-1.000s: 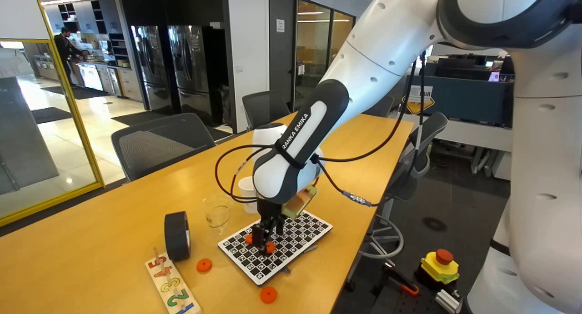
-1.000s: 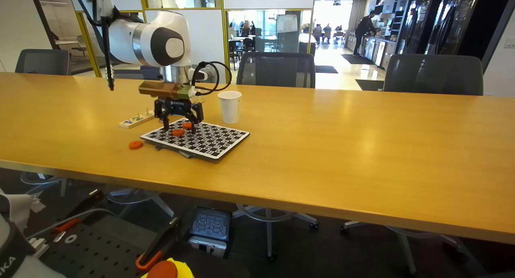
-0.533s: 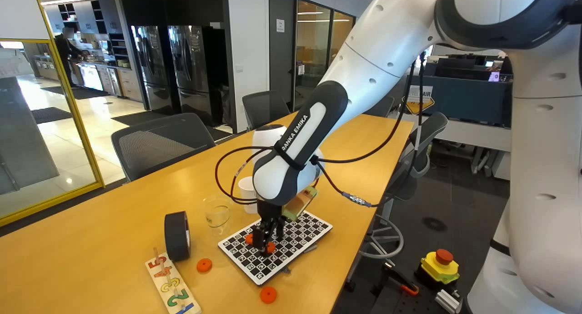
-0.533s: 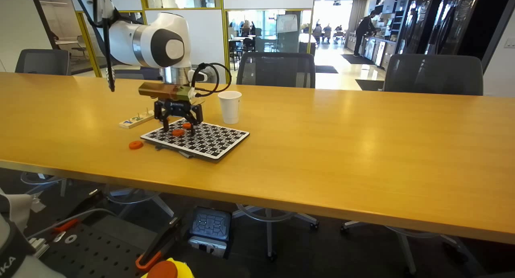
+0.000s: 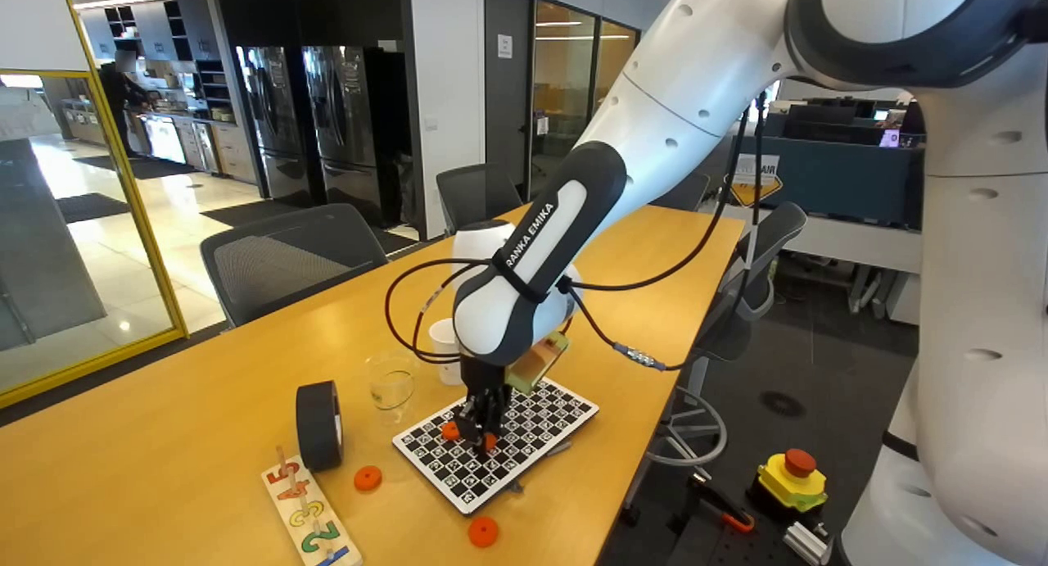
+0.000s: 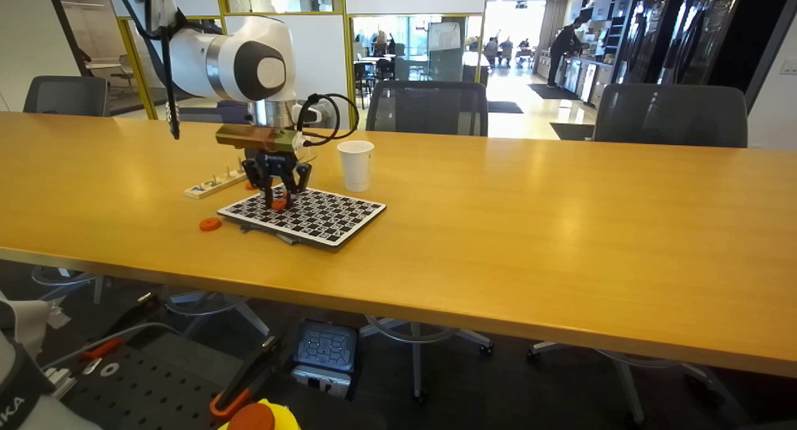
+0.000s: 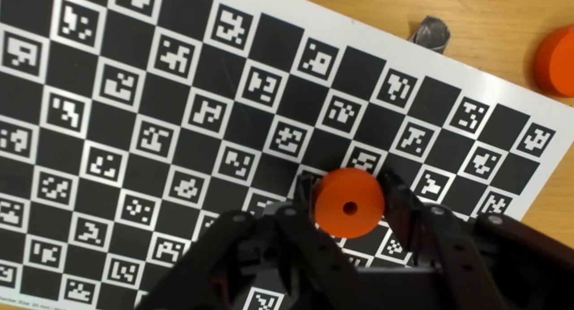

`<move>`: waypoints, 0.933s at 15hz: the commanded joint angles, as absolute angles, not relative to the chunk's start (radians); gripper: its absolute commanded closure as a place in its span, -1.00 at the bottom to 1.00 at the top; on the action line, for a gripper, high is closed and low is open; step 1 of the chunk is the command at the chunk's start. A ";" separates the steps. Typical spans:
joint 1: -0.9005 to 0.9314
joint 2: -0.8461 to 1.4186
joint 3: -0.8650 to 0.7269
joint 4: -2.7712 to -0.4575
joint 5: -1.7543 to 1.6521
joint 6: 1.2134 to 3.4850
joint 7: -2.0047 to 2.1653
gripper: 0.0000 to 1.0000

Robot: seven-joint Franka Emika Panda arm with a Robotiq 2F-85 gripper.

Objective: Put the blue disc in the white cup and the orange discs in the clear cup

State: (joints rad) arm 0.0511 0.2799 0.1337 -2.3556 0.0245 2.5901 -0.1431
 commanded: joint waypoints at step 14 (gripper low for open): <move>0.073 0.168 0.139 -2.111 0.044 2.236 -0.208 0.57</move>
State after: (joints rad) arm 0.0560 0.1485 0.1363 -2.2097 0.0275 2.3163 -0.1914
